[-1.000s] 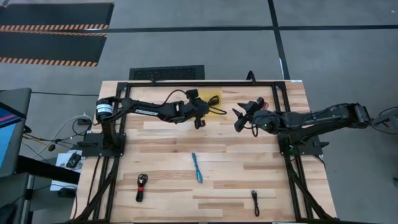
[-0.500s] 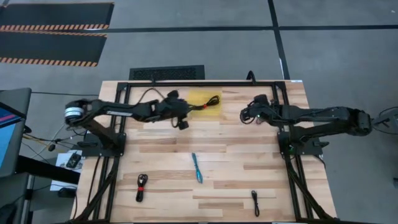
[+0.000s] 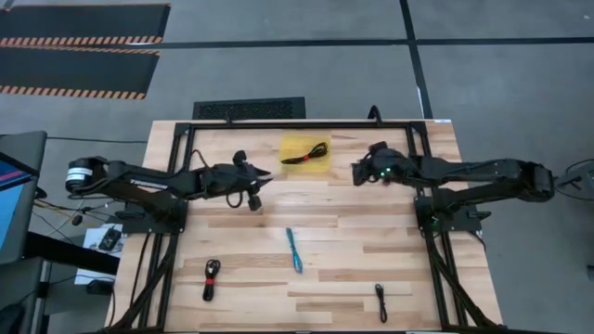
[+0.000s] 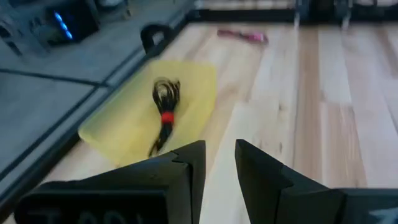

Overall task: Pick and place USB-C Cables
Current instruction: Put the pink charger cable into the yellow container

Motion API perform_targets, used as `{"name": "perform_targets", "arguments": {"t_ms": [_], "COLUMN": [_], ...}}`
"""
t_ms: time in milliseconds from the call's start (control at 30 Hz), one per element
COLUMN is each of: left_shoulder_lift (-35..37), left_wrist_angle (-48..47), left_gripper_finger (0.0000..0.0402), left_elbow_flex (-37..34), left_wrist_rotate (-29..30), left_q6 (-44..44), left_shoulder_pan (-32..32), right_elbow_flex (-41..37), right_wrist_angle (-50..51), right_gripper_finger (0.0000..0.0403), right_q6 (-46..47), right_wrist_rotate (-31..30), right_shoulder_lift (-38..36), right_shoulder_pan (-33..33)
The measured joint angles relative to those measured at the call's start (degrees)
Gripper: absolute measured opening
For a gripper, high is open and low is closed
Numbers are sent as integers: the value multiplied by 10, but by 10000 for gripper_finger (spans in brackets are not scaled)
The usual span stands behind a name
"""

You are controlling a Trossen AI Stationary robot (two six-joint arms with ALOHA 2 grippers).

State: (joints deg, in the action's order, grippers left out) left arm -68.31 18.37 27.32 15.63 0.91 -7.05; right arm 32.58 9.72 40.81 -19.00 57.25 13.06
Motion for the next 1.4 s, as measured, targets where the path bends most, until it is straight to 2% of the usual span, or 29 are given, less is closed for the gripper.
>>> {"name": "perform_targets", "arguments": {"t_ms": [67,200,300,467,667,800,967,1167,1400], "left_shoulder_lift": [27,69,92,115,128,130,130,129,129], "left_wrist_angle": [12,21,19,-17,-58,-60,-61,-66,-75], "left_gripper_finger": [78,79,79,78,78,78,78,78,78], "left_elbow_flex": [-20,-32,-38,-52,-52,-52,-52,-52,-52], "left_wrist_rotate": [6,11,11,11,13,-14,-48,-49,-35], "left_q6": [0,1,11,9,30,35,61,98,147], "left_shoulder_pan": [-1,-1,-1,-1,-2,-2,-2,-2,-6], "right_elbow_flex": [0,1,1,1,1,1,0,0,0], "right_wrist_angle": [-96,-274,-334,-344,-260,-212,-78,98,229], "right_gripper_finger": [195,195,195,195,195,195,195,195,195], "right_q6": [-21,-152,-218,-222,-151,-113,-31,134,233], "right_wrist_rotate": [49,69,37,-49,-140,-180,-260,-233,-175], "right_shoulder_lift": [0,3,3,3,2,1,9,16,60], "right_shoulder_pan": [-14,-36,-43,-39,-37,-39,-35,11,66]}}
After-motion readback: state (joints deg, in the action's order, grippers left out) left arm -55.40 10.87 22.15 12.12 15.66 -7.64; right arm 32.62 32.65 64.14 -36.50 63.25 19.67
